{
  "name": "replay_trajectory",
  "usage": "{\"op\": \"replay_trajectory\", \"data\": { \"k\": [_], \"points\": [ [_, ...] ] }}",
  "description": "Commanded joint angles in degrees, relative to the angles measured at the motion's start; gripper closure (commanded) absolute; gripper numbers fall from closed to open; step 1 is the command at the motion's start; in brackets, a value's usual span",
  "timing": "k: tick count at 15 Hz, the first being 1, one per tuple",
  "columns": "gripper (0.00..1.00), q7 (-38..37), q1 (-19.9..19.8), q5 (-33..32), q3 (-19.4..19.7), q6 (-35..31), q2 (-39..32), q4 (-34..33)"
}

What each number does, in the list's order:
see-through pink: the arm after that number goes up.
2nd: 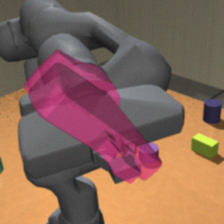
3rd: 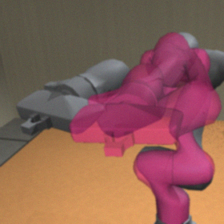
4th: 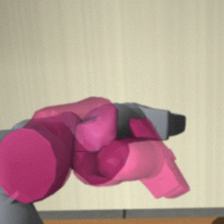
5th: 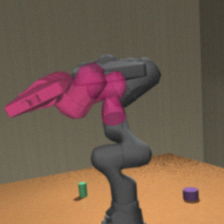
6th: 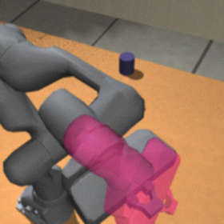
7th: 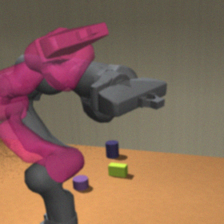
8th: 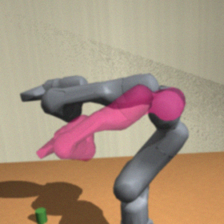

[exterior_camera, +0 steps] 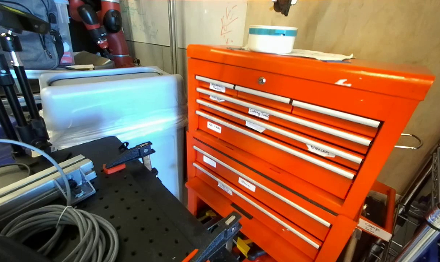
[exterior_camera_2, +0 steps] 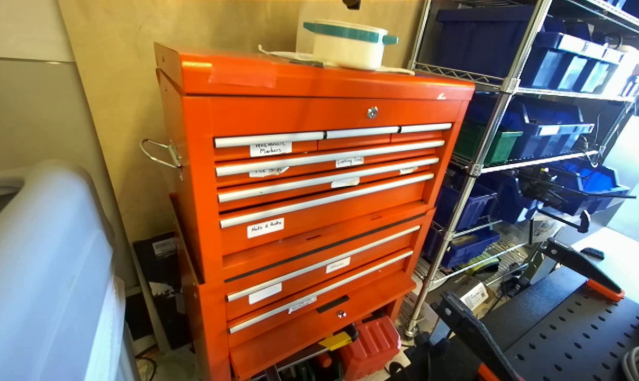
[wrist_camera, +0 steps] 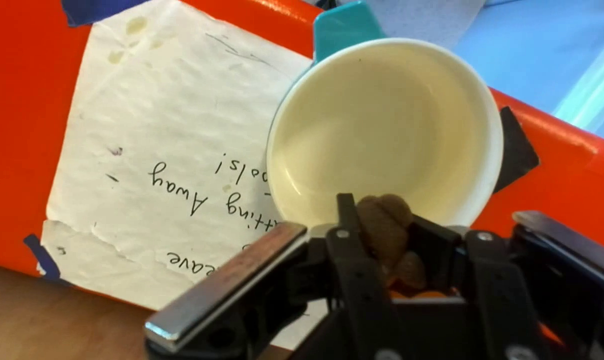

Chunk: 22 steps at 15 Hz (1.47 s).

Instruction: Put the brown doll in the white bowl

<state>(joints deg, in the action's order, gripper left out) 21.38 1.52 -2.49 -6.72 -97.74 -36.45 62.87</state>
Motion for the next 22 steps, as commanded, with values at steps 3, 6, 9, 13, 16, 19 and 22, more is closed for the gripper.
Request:
{"op": "replay_trajectory", "data": {
  "k": [3, 6, 9, 13, 16, 19, 22],
  "points": [
    [0.96, 2.3, -1.3, 1.7, -0.7, 0.9, 2.8, 5.6],
    [0.96, 2.9, -1.1, 2.3, -0.5, 0.5, 3.1, 7.2],
    [0.96, 3.3, -1.4, 2.9, -0.4, -0.2, 3.2, 7.4],
    [0.60, 3.3, -1.5, 2.5, -0.1, -2.9, 4.0, 8.9],
    [0.46, 4.0, -1.8, 2.6, -0.3, -2.6, 4.5, 9.4],
    [0.25, 4.7, -2.0, 3.0, -0.5, -2.7, 4.7, 9.6],
    [0.02, 6.0, -2.4, 4.2, -0.8, -2.3, 4.9, 8.7]
  ]
}}
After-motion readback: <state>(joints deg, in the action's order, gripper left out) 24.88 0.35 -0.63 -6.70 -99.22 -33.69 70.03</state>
